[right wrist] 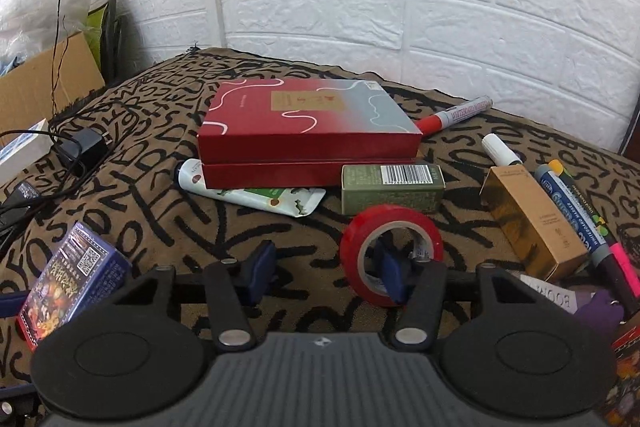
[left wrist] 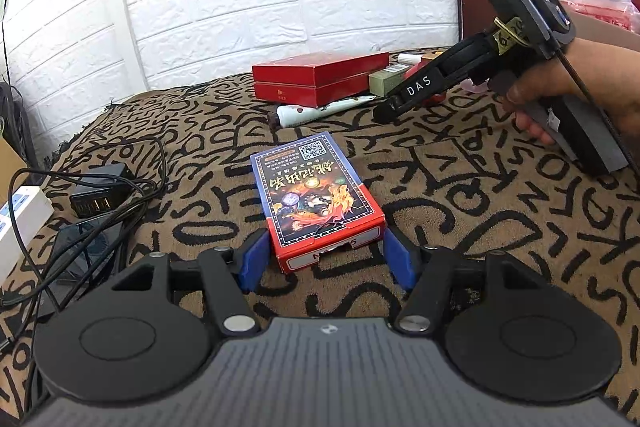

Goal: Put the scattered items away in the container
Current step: 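Grasp the red tape roll with the right gripper while the left holds the card box, then carry card box and red tape into the cardboard box and open both grippers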

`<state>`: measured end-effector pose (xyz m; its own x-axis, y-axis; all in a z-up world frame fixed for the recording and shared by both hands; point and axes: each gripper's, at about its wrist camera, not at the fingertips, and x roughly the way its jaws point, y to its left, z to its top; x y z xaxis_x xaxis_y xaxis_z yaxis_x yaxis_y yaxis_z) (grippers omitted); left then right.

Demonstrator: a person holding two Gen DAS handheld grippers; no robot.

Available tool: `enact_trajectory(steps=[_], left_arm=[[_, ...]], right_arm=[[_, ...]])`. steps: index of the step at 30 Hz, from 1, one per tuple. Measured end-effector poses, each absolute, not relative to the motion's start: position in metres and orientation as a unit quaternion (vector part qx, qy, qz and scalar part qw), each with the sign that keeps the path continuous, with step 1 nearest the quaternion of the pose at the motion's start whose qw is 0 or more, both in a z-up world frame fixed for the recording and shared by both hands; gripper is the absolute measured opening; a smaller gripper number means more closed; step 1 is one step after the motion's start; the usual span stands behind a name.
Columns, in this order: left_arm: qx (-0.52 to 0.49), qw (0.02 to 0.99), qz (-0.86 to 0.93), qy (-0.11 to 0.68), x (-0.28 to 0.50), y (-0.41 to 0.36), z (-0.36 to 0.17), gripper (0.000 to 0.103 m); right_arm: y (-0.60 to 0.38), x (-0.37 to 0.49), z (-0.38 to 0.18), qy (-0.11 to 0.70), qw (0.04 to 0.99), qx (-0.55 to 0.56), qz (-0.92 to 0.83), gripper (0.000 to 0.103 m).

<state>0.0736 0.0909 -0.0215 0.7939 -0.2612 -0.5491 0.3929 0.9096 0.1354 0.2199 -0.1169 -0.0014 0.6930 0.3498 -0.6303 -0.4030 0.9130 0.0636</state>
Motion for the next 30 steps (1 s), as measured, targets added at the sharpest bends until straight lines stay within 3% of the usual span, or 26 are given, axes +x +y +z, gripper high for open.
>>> enact_trajectory(steps=[15, 17, 18, 23, 30], left_arm=[[0.115, 0.949, -0.112, 0.273, 0.114, 0.099, -0.025, 0.062], [0.114, 0.949, -0.111, 0.271, 0.112, 0.101, -0.026, 0.062], [0.113, 0.95, -0.11, 0.269, 0.111, 0.103, -0.026, 0.062], [0.112, 0.954, -0.103, 0.258, 0.101, 0.108, -0.026, 0.06], [0.13, 0.969, -0.1, 0.184, 0.058, 0.109, -0.002, 0.06]], right_arm=[[-0.114, 0.219, -0.006, 0.316, 0.927, -0.044, 0.198, 0.06], [-0.116, 0.213, -0.006, 0.311, 0.926, -0.035, 0.212, 0.035], [-0.117, 0.208, -0.005, 0.307, 0.925, -0.033, 0.223, 0.013], [-0.107, 0.165, -0.003, 0.278, 0.925, -0.049, 0.255, 0.01], [-0.125, 0.111, 0.021, 0.235, 0.934, 0.024, 0.267, 0.01]])
